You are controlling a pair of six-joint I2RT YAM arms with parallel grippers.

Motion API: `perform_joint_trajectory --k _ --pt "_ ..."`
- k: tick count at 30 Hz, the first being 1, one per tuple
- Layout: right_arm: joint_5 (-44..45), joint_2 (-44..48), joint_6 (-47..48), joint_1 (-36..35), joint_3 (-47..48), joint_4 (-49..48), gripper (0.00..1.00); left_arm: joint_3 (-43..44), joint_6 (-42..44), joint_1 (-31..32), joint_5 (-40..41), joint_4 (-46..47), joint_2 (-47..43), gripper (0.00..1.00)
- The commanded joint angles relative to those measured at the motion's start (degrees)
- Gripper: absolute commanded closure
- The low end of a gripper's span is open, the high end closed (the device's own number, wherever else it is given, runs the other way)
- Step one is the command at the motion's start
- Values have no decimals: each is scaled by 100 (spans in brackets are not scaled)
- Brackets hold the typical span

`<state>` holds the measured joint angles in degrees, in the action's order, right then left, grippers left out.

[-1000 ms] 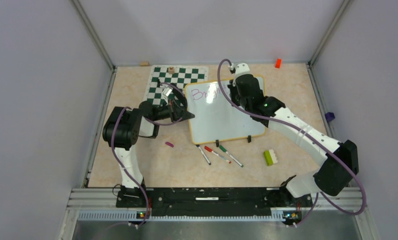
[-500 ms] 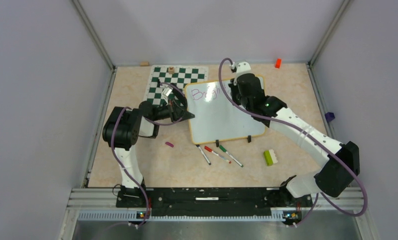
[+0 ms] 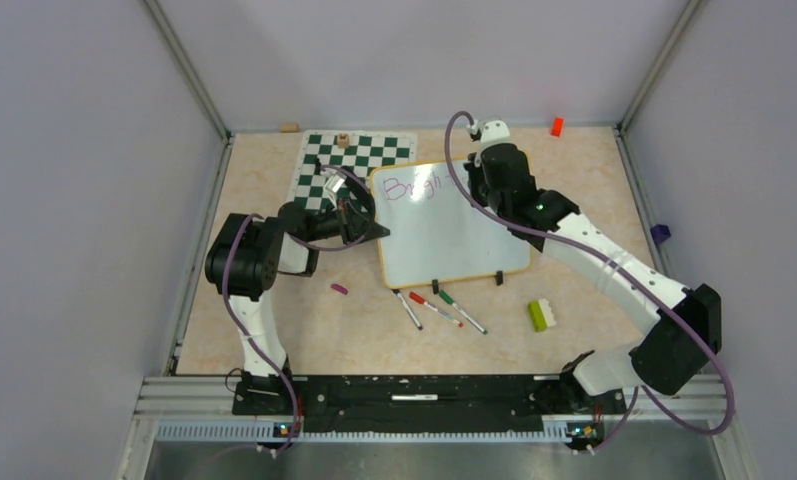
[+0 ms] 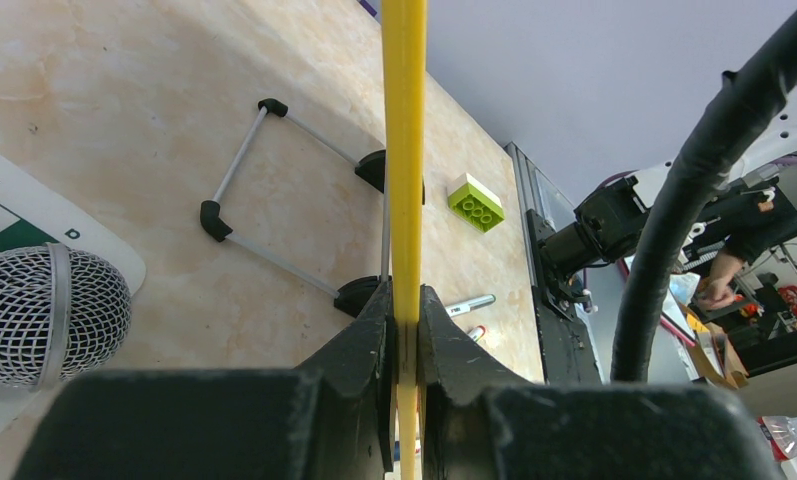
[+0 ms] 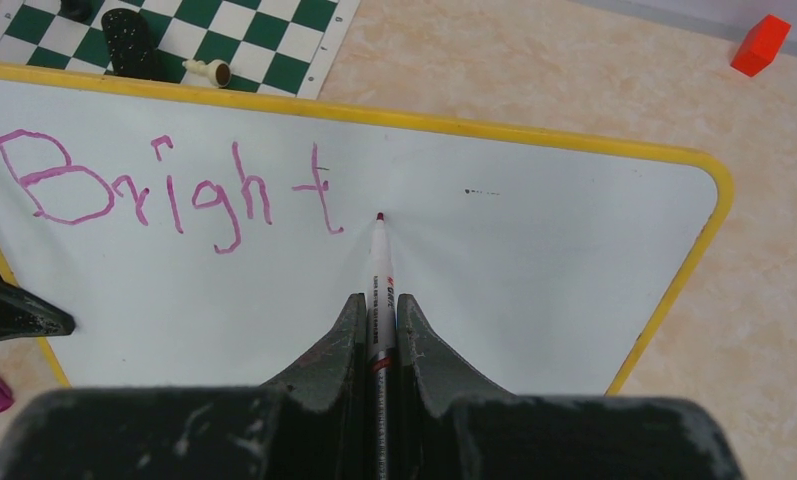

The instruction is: Write a sentence on the whiteboard

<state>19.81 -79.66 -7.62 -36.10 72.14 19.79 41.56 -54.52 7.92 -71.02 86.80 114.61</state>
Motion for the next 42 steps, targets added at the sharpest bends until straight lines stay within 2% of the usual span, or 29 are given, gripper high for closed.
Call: perform_joint_trajectory --k 1,18,32,42 --pt "-40 117 -11 111 273 -196 100 -33 82 29 -148 434 -269 100" --pt "-259 6 -34 117 311 -299 100 -27 82 34 -150 434 -267 100" --pt "273 -37 2 142 366 -15 100 -32 78 30 -151 425 -271 100" --pt "-307 -33 -16 169 393 -192 100 -32 91 29 -144 425 -264 100"
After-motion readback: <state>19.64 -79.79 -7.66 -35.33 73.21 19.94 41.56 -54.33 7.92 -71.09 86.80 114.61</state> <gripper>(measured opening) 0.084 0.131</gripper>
